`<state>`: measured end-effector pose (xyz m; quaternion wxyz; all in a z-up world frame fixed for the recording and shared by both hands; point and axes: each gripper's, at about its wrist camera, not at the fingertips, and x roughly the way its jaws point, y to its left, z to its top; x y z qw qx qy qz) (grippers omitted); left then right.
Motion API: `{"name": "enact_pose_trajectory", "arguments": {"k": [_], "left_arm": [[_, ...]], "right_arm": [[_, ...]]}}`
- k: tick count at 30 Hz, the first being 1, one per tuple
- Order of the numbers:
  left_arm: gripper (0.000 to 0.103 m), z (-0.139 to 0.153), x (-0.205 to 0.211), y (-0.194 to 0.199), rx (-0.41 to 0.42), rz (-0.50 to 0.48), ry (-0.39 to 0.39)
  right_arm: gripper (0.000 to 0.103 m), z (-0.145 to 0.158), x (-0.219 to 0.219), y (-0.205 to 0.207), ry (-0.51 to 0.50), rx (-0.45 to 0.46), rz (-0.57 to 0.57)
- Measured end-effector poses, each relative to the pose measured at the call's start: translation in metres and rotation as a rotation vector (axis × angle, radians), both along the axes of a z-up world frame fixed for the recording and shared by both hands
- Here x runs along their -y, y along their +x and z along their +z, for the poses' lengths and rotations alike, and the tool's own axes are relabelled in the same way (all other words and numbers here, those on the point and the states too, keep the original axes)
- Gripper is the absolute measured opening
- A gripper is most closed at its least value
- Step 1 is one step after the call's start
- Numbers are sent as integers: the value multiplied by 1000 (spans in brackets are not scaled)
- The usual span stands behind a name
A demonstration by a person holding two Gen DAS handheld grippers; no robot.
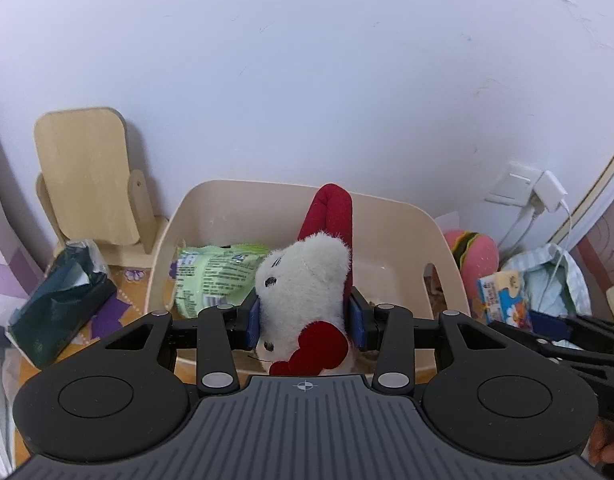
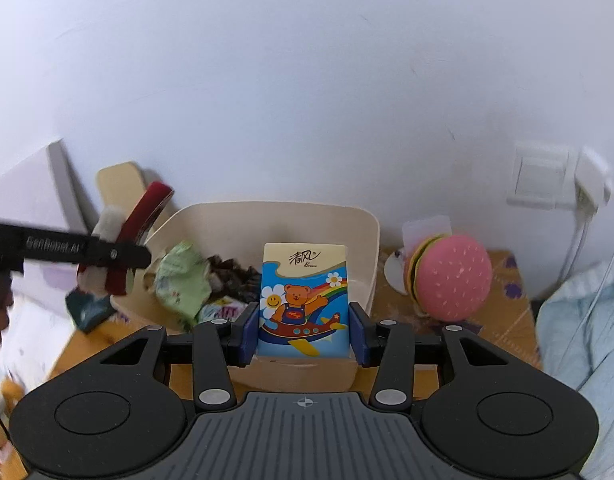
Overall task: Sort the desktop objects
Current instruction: 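Carry the plush and tissue pack over the basket and open both grippers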
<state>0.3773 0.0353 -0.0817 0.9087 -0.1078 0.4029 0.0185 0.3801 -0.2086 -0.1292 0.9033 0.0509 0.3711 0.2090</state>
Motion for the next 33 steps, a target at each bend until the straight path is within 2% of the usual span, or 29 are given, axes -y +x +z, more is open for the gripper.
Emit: {"name": "enact_pose_trajectory", "arguments": {"k": [12, 21, 26, 28, 29, 30, 32, 33], "left_arm": [[42, -38, 3, 46, -81, 18, 3], [43, -58, 12, 72, -116, -4, 44], [45, -71, 11, 77, -166, -19, 20], [50, -73, 8, 75, -159, -11, -4], [56, -72, 7, 74, -154, -16, -10], [67, -72, 7, 73, -152, -26, -10], [74, -72, 7, 72, -155, -42, -5], [74, -72, 7, 71, -156, -44, -1]], "right_arm": [[43, -29, -21, 51, -13, -70, -18], [43, -47, -36, 68, -54, -119, -7], [43, -55, -42, 72, -98, -144, 0], [43, -56, -44, 72, -108, -143, 9], [45, -57, -45, 72, -117, -144, 15], [53, -58, -46, 71, -125, -144, 19], [56, -58, -48, 69, -128, -146, 24], [59, -58, -48, 68, -123, -145, 27]]}}
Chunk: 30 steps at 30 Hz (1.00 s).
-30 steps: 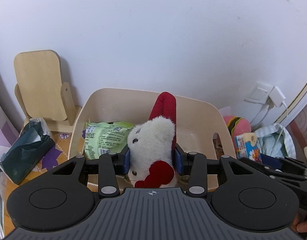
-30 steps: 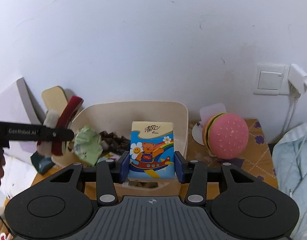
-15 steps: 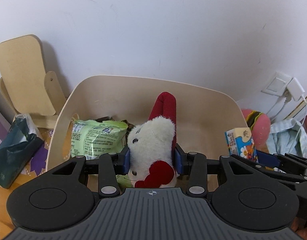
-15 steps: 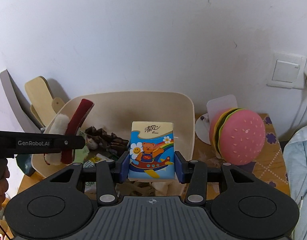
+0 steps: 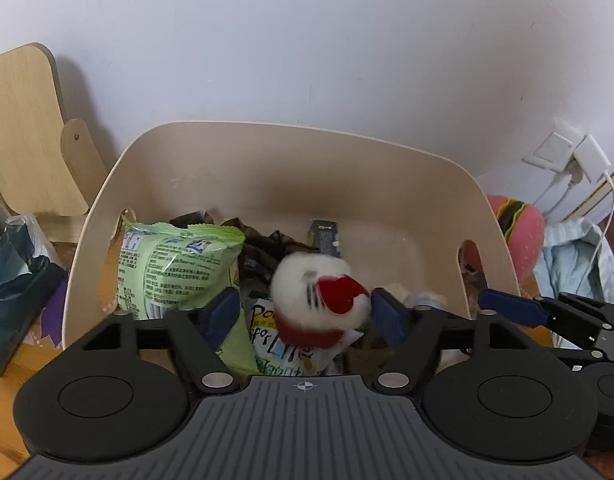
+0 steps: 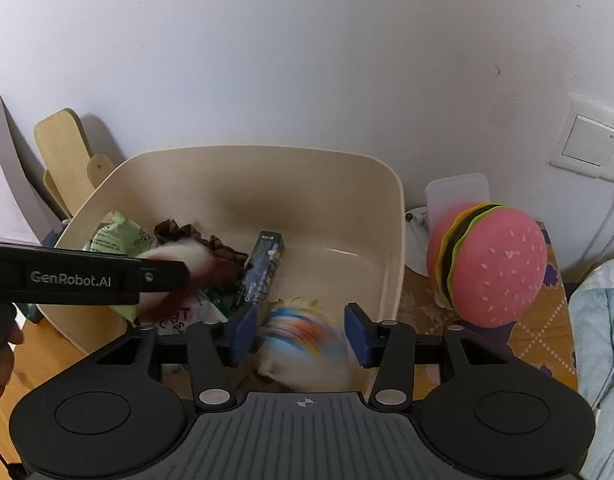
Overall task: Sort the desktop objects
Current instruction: 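Carry the plush and tissue pack over the basket and open both grippers, then grasp the black small box with left gripper while right grasps the clear wet-wipe packet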
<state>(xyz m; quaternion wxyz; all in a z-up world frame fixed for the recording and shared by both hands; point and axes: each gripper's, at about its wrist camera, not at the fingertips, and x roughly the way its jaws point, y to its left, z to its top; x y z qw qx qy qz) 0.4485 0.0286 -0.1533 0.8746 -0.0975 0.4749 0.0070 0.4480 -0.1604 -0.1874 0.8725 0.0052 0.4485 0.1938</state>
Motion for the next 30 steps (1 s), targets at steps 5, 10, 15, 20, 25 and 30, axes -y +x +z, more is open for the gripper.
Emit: {"name": "enact_pose_trajectory", "arguments": {"k": [5, 10, 15, 20, 25, 30], "left_arm": [[76, 2, -5, -8, -11, 3, -3], [76, 7, -10, -21, -9, -16, 4], [76, 14, -19, -39, 7, -34, -2], [76, 20, -21, -62, 11, -107, 2], [76, 15, -20, -83, -13, -176, 37], [76, -1, -21, -101, -44, -234, 49]], "right_arm": [[77, 7, -2, -10, -8, 30, 12], [83, 20, 6, -30, 2, 84, 36], [89, 34, 18, -53, 10, 139, 52], [94, 38, 26, -82, -9, 172, 84], [95, 30, 32, -114, -20, 168, 117], [98, 21, 29, -143, -50, 143, 173]]}}
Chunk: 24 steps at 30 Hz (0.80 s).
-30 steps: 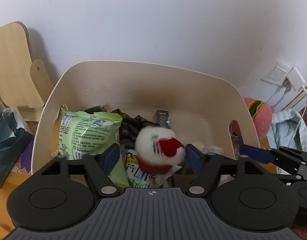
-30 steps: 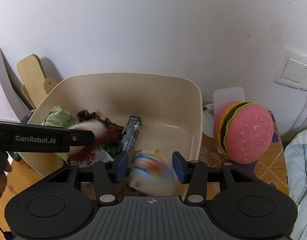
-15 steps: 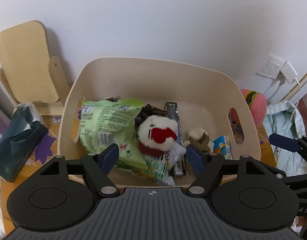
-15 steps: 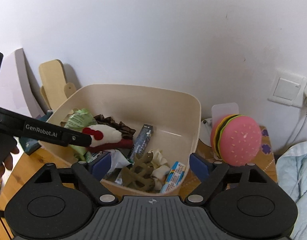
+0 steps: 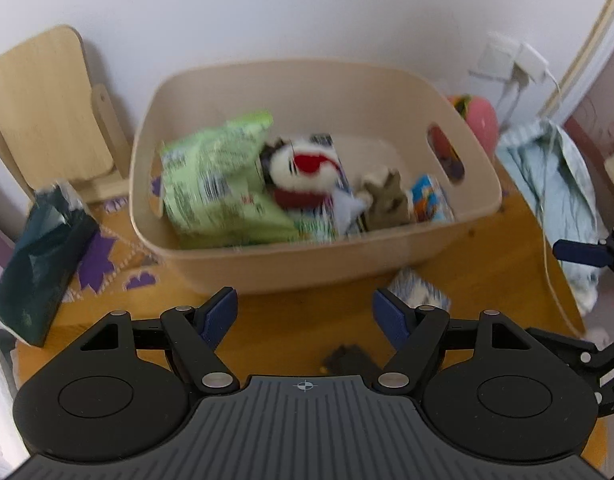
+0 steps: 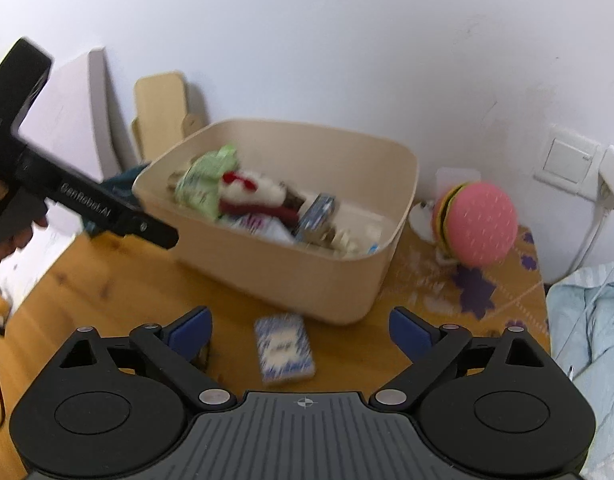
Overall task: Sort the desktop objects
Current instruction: 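Grasp the black small box with left gripper while right grasps the clear wet-wipe packet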
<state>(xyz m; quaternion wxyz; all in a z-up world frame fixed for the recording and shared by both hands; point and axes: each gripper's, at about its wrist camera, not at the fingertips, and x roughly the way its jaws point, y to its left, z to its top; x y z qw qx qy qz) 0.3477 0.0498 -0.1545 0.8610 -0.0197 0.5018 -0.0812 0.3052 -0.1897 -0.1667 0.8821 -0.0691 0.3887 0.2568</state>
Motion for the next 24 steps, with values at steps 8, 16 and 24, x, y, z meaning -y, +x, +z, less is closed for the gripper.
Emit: {"name": "enact_pose_trajectory", "arguments": {"k": [8, 16, 24], "left_arm": [[76, -27, 15, -26, -33, -222, 46], [76, -53, 25, -35, -40, -385, 105], [76, -71, 30, -30, 4, -487, 135]], "right_arm": [[100, -24, -15, -43, -113, -29, 146], [99, -51, -33, -68, -184, -60, 284], [85, -72, -44, -74, -186, -130, 323]]}}
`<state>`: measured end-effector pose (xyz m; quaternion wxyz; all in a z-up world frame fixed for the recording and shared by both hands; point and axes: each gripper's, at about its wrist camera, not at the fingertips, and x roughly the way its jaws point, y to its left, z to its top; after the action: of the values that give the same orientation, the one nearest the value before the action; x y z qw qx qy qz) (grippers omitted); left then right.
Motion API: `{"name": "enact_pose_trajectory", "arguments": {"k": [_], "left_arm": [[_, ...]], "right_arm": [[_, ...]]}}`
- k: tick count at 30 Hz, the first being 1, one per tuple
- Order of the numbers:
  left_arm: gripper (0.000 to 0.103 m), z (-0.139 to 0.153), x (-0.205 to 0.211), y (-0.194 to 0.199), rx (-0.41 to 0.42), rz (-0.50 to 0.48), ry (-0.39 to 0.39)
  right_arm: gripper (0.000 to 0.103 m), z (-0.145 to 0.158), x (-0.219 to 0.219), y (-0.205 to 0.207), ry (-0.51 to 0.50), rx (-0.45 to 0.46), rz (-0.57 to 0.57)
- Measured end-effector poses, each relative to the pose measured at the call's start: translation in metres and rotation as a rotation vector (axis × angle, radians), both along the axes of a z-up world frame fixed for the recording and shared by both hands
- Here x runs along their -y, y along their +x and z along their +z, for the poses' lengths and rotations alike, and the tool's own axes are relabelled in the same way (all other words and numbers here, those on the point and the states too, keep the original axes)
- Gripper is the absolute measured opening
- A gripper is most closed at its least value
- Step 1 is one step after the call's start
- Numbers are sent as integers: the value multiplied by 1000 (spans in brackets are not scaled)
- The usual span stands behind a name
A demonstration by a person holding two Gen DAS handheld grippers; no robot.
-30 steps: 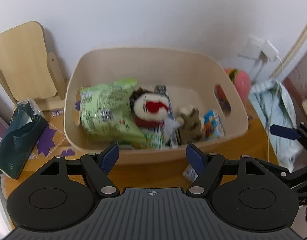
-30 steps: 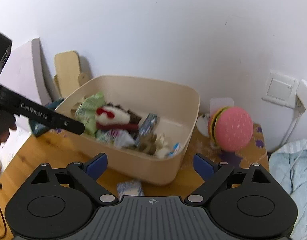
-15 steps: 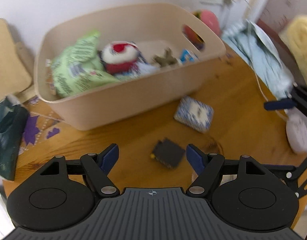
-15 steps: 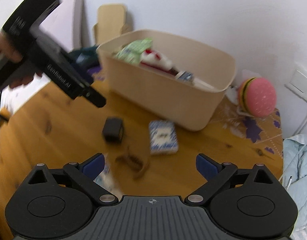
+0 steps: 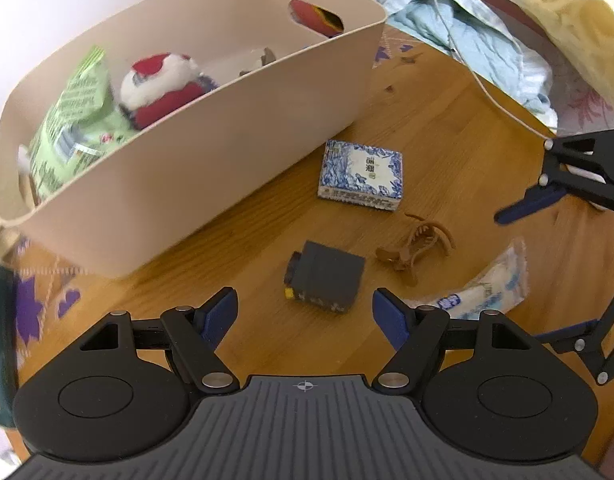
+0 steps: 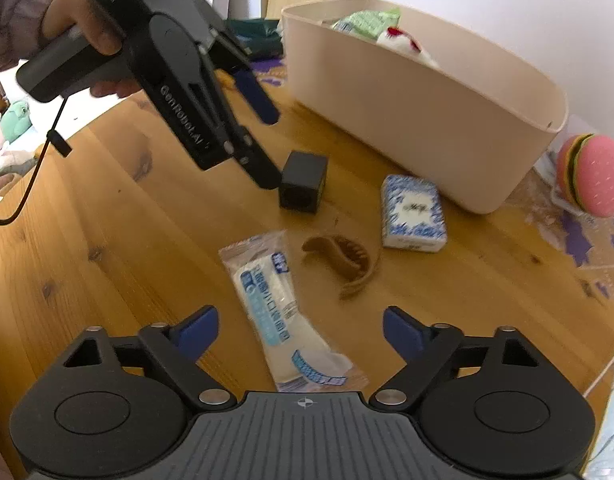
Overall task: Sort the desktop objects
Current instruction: 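Grasp the black small box with left gripper while right grasps the clear wet-wipe packet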
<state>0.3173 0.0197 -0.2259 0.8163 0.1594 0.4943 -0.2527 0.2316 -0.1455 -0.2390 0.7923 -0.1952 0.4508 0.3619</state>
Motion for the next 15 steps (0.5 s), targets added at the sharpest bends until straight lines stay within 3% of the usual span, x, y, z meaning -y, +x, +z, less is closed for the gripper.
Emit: {"name": "enact_pose_trajectory", "arguments": {"k": [8, 15], "left_arm": [[76, -19, 7, 12, -13, -98, -4], [76, -34, 12, 19, -45, -107, -33]], "right_arm": [[75, -17, -6, 0, -11, -55, 18], [65, -22, -10, -2, -35, -38, 31]]}}
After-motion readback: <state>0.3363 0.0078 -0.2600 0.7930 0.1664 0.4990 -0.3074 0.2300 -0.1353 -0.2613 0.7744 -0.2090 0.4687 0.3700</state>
